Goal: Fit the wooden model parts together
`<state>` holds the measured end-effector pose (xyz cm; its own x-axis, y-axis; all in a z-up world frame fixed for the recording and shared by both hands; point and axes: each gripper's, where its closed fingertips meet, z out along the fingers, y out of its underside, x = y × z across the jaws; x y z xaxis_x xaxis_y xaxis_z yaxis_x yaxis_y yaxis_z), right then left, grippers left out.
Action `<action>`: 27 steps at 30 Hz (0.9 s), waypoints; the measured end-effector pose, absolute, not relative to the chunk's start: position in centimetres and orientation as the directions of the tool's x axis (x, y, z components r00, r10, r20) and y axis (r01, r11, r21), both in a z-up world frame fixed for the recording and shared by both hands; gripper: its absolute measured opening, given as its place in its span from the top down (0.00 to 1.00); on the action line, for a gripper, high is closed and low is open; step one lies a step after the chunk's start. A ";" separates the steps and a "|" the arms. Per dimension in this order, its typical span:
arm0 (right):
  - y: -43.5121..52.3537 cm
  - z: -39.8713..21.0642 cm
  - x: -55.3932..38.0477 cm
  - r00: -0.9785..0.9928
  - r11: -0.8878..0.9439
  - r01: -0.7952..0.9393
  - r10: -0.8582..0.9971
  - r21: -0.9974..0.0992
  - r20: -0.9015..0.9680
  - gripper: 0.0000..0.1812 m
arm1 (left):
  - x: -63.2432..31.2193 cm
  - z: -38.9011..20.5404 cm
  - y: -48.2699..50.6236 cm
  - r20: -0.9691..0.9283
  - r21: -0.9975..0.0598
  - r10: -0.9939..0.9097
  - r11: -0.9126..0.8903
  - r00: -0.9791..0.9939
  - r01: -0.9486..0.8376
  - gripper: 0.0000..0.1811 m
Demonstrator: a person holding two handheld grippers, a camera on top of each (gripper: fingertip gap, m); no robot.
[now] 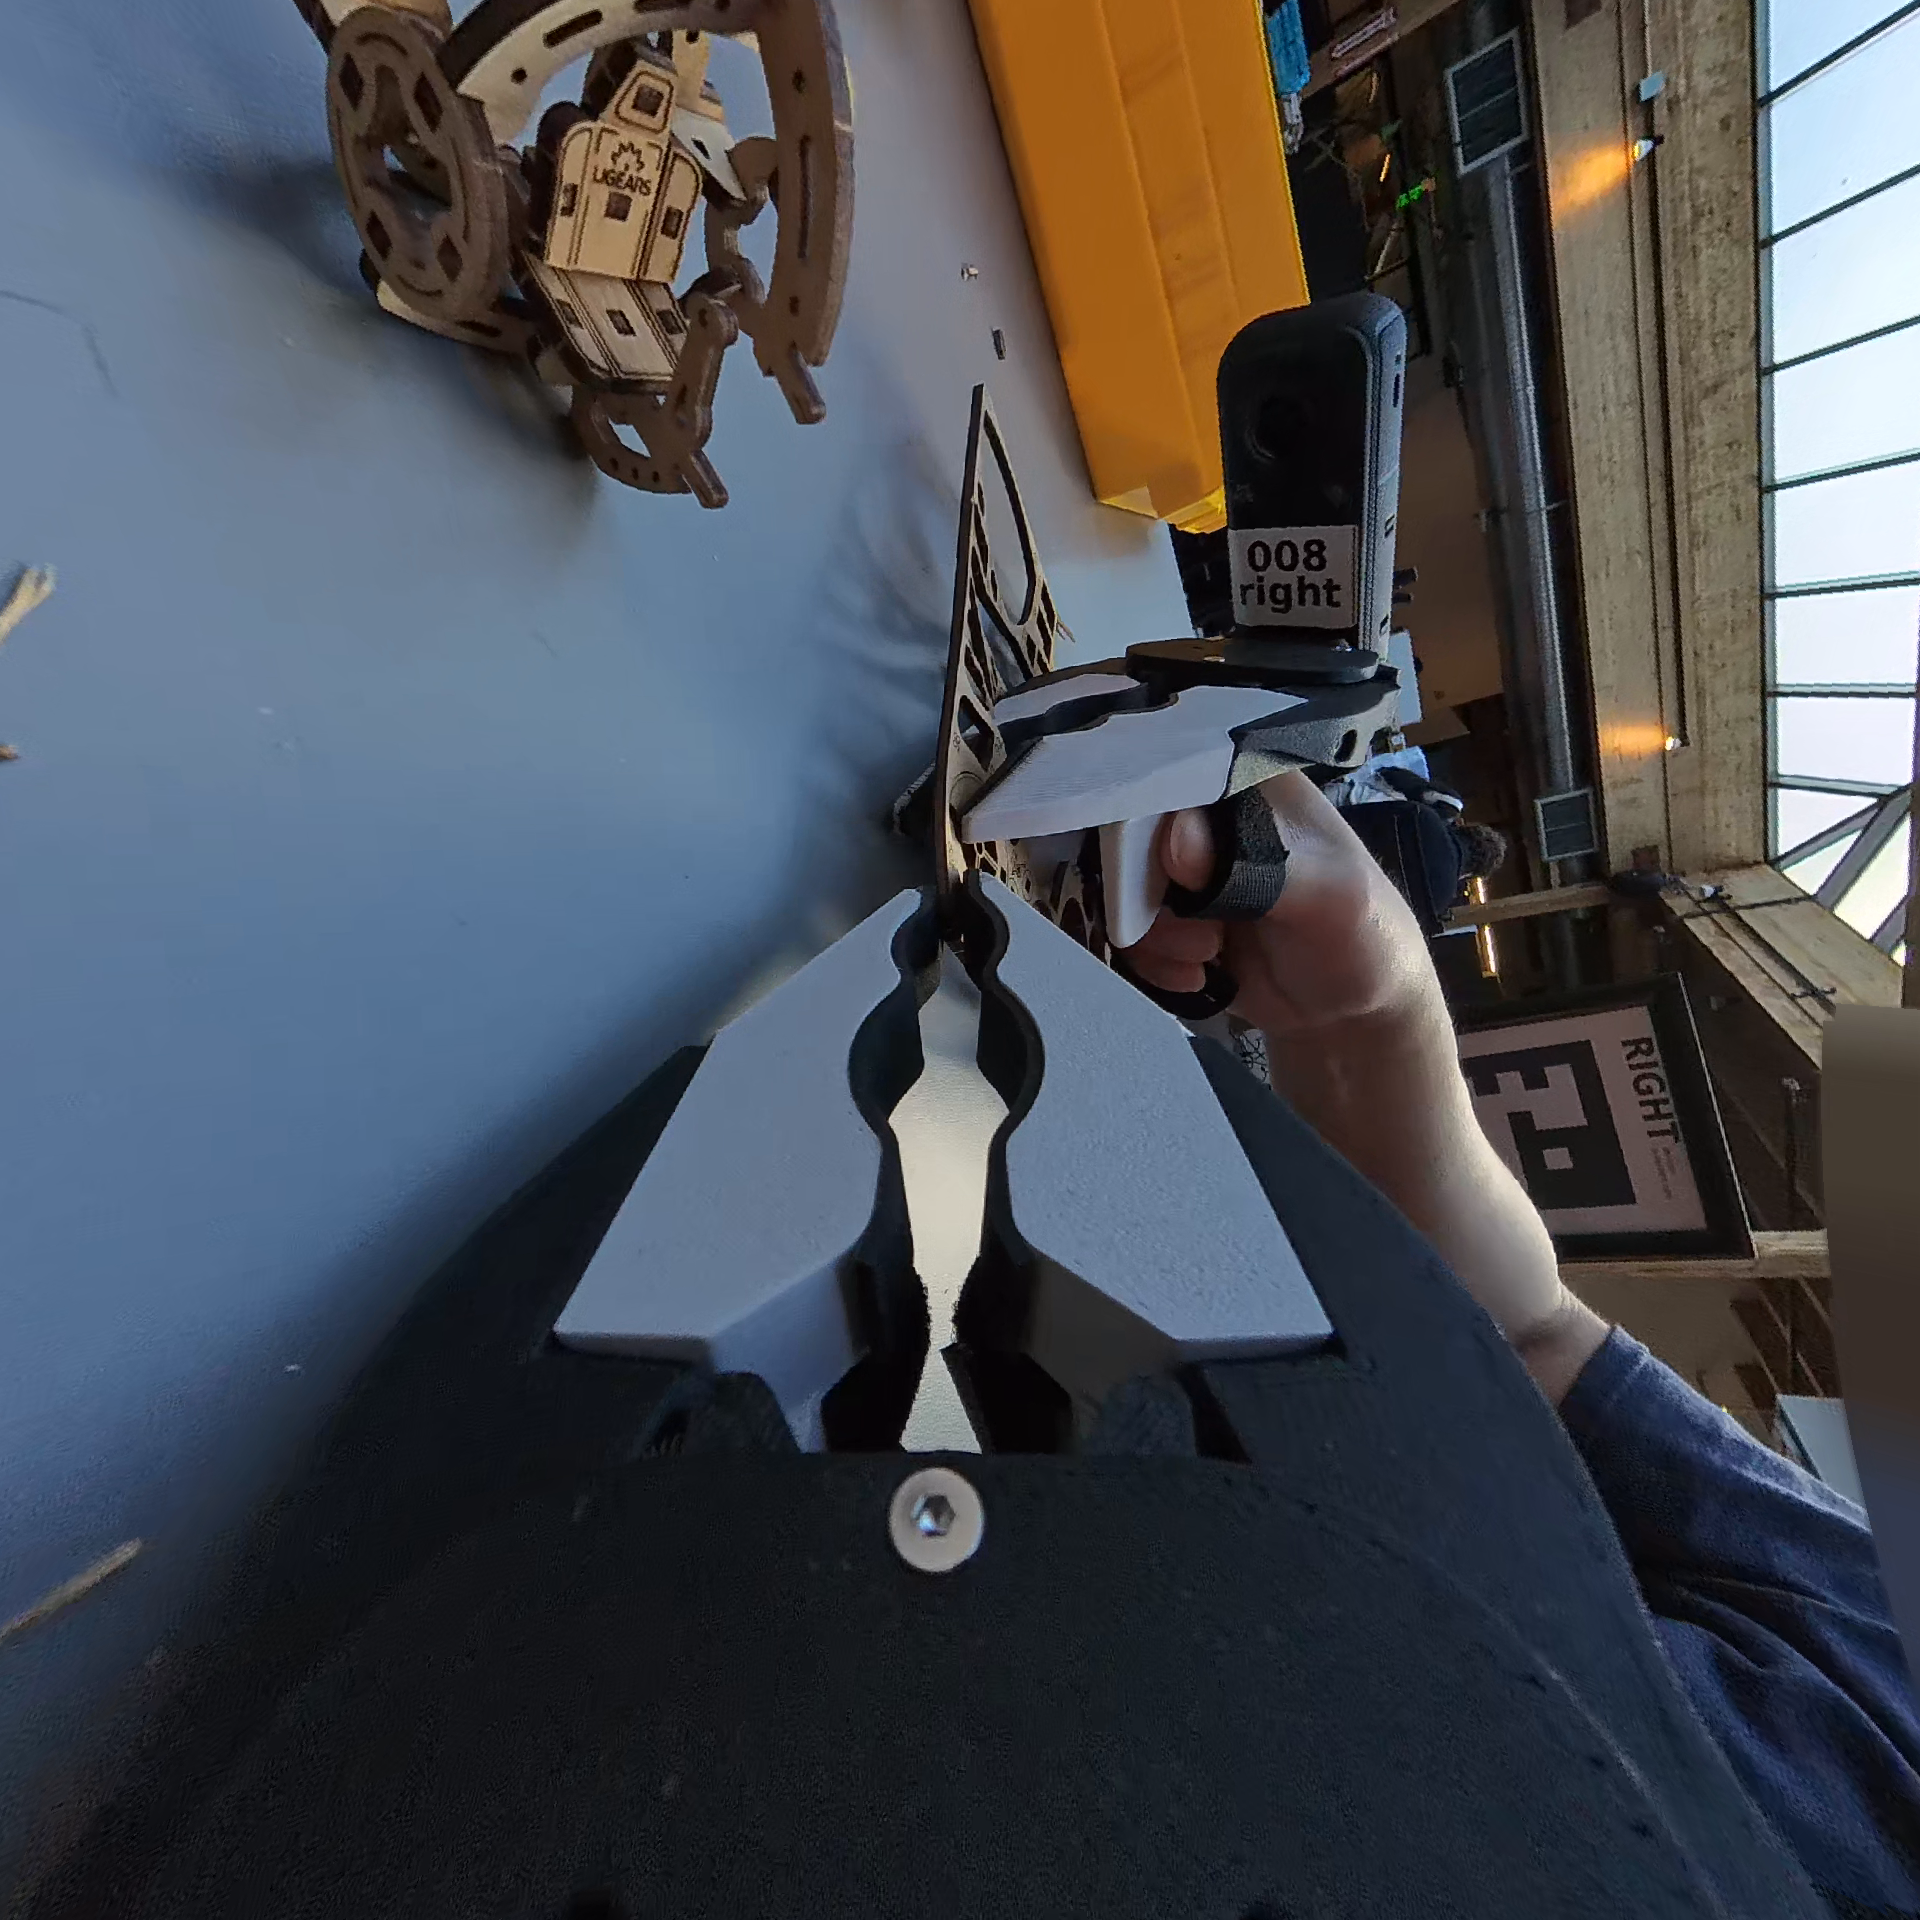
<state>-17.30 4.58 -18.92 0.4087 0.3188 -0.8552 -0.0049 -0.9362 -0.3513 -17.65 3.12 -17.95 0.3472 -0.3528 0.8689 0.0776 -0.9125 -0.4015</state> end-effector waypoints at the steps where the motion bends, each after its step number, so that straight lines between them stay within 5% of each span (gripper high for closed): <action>1: 4.6 -18.9 -17.3 0.411 -0.935 -0.004 0.322 -0.355 -0.853 0.93 | -17.6 -18.0 3.1 0.869 -0.401 -0.352 -0.913 0.348 0.077 0.99; 27: 4.8 -18.6 -17.5 0.419 -0.931 -0.033 0.317 -0.363 -0.851 0.90 | -17.7 -17.5 3.4 0.878 -0.406 -0.357 -0.908 0.319 0.103 0.99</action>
<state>-17.47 4.81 -18.61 0.4193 0.3168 -0.8508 -0.0329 -0.9312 -0.3630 -17.74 3.39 -17.46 0.3188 -0.3568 0.8781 0.1025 -0.9080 -0.4062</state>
